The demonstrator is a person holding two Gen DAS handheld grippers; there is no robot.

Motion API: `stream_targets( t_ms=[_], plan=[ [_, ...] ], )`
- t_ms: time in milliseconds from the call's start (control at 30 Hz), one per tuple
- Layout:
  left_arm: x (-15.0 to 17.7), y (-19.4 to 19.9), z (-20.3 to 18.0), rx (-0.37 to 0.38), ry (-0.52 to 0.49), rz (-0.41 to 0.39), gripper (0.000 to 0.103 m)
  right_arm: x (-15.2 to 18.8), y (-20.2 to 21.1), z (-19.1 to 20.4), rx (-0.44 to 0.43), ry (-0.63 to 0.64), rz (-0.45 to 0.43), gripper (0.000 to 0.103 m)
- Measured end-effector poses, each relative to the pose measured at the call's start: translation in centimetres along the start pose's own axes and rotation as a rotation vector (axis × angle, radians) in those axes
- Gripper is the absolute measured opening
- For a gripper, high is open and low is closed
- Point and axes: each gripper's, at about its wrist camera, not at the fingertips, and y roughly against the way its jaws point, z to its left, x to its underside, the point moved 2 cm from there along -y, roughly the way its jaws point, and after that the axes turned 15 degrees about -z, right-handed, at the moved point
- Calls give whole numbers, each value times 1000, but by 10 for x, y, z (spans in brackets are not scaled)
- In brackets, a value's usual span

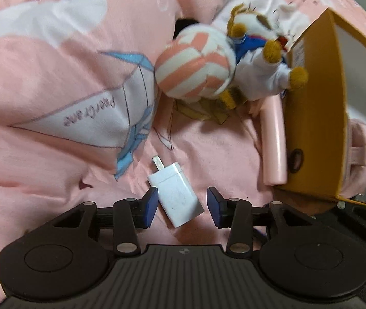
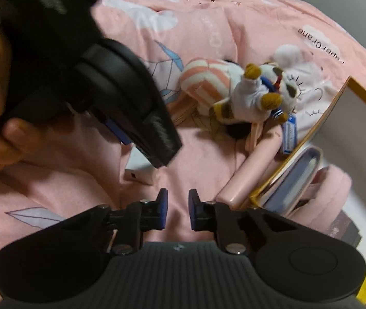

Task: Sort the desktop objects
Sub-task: 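Move the left gripper to the white charger and the right gripper to the pink tube, then grasp the white charger with the left gripper while the right gripper grasps the pink tube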

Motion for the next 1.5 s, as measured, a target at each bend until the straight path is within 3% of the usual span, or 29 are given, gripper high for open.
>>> stream_targets(
  t_ms=[267,433,867,1033,1233,1300,1400,1500],
  plan=[
    [9,-18,2,-31,6,57,52,8,-14,-3,22,-36,47,17],
    [13,-16,3,-29,1,44,49,8,-12,-4,12,-53,41,17],
    [15,43,18,35,-13,-145,40,-32,38,-13,-31,-84,-81,17],
    [-4,54,16,39,-16,-221,40,-56,44,-24,45,37,-104,18],
    [-7,54,20,30,-9,-285,40,-71,12,-41,63,279,69,24],
    [-7,56,25,21,-4,-300,40,-72,-3,-34,24,379,110,24],
    [-13,50,30,34,11,-302,40,-75,-23,-37,-22,394,196,24],
    [-10,53,33,44,18,-303,40,-78,-50,-48,17,350,277,25]
  ],
)
